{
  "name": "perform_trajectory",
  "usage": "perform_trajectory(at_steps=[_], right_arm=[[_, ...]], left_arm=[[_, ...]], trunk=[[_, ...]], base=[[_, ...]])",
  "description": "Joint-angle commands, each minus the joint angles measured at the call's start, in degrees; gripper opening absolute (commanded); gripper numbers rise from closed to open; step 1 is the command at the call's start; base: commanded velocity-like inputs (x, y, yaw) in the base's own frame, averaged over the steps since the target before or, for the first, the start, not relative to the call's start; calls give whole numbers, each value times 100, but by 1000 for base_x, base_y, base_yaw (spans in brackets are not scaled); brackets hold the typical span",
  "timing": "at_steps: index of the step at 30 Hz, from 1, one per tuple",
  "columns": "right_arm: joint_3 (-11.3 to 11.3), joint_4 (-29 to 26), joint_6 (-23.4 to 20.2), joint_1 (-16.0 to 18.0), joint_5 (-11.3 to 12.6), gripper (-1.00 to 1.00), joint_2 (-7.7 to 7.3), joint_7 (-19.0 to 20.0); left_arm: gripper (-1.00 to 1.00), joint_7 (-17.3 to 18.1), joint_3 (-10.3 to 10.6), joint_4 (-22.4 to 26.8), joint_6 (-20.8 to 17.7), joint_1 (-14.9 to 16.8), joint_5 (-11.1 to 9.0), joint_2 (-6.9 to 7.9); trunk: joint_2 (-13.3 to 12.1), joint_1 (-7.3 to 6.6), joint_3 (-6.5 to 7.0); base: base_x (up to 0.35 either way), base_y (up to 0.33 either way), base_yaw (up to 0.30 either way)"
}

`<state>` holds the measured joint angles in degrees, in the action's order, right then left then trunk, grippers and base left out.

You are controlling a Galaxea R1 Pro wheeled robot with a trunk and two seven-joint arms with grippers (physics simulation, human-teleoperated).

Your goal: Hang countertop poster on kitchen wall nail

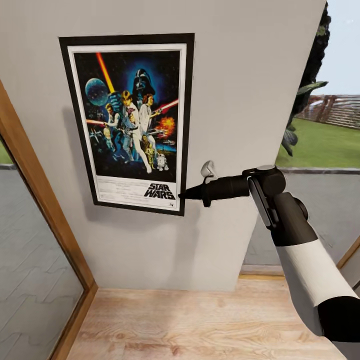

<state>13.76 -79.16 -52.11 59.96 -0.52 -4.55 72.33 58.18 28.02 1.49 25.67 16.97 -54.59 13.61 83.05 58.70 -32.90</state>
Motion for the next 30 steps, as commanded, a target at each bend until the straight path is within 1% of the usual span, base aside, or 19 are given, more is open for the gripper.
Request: perform_trajectory(at_steps=[1,4,12,18,30], right_arm=[[4,-2,-54,6,1,-100,-2,18],[4,-3,-54,6,0,-100,-2,18],[4,-3,-54,7,0,-100,-2,18],[4,-3,-54,7,0,-100,-2,18],[4,-3,-54,7,0,-100,-2,11]], left_arm=[[100,9,47,0,26,2,-43,1],[100,9,46,0,26,2,-43,1],[100,9,47,-1,26,4,-43,1],[100,9,46,-2,26,2,-43,1],[100,9,46,0,26,-1,-43,1]], trunk=[[3,3,-6],[3,3,-6],[3,3,-6],[3,3,-6],[3,3,-6]], base=[[317,113,0],[268,96,0],[79,18,0],[206,1,0],[21,0,0]])
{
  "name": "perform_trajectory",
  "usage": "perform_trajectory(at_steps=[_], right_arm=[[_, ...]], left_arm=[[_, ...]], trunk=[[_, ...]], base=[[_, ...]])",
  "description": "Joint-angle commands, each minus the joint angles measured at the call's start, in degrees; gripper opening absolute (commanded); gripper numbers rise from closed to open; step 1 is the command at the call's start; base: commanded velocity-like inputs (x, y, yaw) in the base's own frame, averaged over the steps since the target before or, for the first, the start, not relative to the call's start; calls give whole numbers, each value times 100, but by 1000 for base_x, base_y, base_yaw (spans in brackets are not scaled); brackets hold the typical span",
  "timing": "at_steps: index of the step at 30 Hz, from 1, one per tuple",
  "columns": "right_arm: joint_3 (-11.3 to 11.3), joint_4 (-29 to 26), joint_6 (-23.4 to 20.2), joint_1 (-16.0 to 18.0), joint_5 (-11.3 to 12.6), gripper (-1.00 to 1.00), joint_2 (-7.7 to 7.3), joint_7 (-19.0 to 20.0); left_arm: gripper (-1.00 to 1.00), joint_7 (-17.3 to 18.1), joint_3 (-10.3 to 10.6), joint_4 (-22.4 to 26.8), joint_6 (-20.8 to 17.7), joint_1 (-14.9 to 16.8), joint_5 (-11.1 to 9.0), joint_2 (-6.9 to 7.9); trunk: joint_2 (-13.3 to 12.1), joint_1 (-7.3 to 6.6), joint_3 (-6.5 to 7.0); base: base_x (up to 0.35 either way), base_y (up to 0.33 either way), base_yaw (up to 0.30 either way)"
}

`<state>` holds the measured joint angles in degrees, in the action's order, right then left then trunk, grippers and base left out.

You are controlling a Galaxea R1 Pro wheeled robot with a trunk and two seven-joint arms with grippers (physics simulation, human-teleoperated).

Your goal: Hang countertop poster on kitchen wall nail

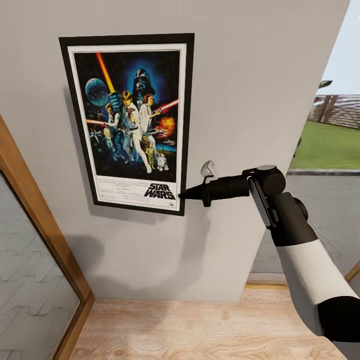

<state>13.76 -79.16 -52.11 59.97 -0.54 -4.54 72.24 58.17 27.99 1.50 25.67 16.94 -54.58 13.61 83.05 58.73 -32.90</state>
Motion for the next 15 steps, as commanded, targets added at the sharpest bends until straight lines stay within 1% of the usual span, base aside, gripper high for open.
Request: perform_trajectory(at_steps=[1,15], right_arm=[[4,-3,-53,6,1,-100,-3,19],[-8,-3,-69,81,1,-100,-3,18]], left_arm=[[100,10,48,-1,26,5,-44,1],[100,10,48,-1,26,5,-44,50]], trunk=[[3,0,-6],[3,0,-6]], base=[[1,0,0],[0,0,0]])
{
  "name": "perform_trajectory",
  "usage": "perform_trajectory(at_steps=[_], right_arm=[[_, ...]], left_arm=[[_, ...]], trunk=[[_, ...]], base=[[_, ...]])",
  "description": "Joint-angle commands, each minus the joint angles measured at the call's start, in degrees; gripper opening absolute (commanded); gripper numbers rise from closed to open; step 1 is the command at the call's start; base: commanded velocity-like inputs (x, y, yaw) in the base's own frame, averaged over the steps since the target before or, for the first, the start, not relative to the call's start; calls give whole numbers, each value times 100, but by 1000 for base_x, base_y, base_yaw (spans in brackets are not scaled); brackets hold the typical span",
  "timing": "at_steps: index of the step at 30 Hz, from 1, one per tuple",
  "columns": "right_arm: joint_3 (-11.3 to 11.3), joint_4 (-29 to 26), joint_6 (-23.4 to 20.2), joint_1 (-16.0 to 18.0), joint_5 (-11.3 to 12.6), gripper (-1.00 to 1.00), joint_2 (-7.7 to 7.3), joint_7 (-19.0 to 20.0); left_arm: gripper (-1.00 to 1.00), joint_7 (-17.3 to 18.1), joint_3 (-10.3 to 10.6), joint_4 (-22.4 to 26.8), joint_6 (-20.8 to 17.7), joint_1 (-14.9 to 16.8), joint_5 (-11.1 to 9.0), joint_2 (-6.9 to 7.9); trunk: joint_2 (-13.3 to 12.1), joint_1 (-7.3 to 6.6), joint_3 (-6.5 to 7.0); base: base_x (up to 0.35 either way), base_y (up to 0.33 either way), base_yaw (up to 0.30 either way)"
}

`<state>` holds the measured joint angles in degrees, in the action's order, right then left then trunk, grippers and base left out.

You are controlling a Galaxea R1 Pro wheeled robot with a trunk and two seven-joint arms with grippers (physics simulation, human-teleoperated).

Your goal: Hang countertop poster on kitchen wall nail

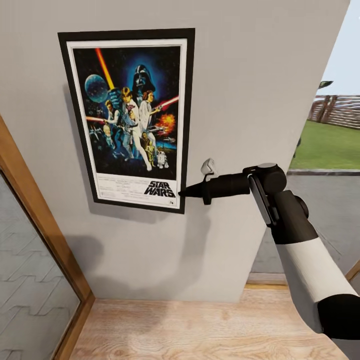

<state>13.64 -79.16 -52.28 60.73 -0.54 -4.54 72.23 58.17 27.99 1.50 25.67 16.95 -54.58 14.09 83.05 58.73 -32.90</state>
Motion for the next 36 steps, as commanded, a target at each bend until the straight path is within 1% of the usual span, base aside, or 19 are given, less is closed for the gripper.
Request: perform_trajectory(at_steps=[1,9,24,34,36], right_arm=[[2,-3,-54,22,-1,-100,-3,19],[-8,-3,-62,158,1,-100,-3,19],[-10,-2,-63,176,4,-100,-3,19],[-10,-3,-63,176,5,-100,-3,19],[-10,-3,-63,176,6,-100,-3,19]], left_arm=[[100,10,48,-1,26,2,-44,3],[100,15,48,-2,26,4,-44,11],[100,18,55,0,29,3,-44,15],[100,17,57,0,28,3,-44,15],[100,18,57,0,28,2,-44,13]], trunk=[[3,0,-6],[3,0,-6],[3,0,-6],[-398,-220,174],[-398,-220,174]], base=[[0,0,0],[0,0,0],[0,0,0],[0,0,0],[0,0,0]])
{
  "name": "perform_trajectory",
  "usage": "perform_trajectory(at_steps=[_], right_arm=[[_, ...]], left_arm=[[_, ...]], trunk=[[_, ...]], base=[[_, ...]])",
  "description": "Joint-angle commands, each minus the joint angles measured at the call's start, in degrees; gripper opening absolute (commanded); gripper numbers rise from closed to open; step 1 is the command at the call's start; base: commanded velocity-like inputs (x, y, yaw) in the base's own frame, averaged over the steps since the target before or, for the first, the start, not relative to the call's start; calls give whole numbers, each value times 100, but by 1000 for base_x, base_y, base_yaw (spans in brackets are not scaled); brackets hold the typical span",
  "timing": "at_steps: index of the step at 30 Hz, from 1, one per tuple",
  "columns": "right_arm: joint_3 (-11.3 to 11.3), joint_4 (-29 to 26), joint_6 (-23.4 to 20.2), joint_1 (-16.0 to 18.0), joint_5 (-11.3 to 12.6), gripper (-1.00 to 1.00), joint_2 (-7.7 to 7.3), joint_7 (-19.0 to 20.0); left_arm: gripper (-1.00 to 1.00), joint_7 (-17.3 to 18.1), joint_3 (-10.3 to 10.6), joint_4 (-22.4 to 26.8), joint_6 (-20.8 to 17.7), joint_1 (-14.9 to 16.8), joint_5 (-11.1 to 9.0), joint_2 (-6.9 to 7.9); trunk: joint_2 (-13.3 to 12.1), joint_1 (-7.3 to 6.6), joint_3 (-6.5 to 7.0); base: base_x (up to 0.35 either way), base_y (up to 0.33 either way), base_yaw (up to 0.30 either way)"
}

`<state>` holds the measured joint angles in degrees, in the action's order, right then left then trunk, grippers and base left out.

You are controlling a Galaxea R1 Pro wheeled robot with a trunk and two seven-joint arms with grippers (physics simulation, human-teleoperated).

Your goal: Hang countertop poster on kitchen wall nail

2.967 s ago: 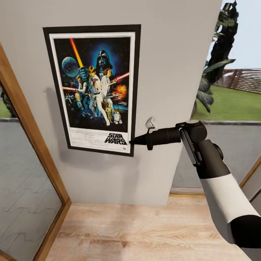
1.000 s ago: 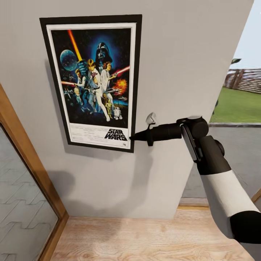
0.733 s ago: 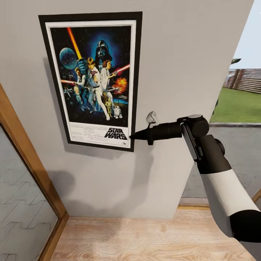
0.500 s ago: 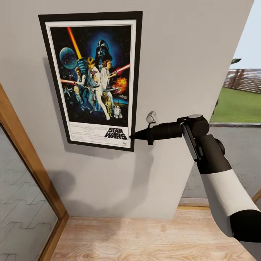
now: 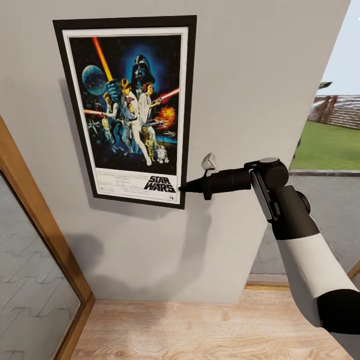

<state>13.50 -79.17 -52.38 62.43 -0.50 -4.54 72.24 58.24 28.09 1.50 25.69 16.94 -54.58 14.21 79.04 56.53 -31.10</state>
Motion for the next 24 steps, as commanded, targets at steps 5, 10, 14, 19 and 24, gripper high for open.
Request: perform_trajectory(at_steps=[5,10,14,19,24], right_arm=[[-1,-2,-53,6,-2,-100,-3,19],[-4,-2,-53,6,-1,-100,-3,19],[-5,-2,-53,6,0,-100,-3,19],[-5,-2,-53,6,-1,-100,-3,19],[-5,-2,-53,6,2,-100,-3,19]], left_arm=[[100,7,48,-1,29,3,-44,3],[100,5,48,-1,26,3,-44,3],[100,9,48,-1,27,6,-44,3],[100,5,48,-1,26,3,-44,3],[100,4,48,-1,27,4,-44,3]], trunk=[[3,0,-6],[-157,-88,66],[-318,-176,138],[-518,-286,228],[-719,-396,317]], base=[[0,0,0],[0,0,0],[0,0,0],[0,0,0],[0,0,0]])
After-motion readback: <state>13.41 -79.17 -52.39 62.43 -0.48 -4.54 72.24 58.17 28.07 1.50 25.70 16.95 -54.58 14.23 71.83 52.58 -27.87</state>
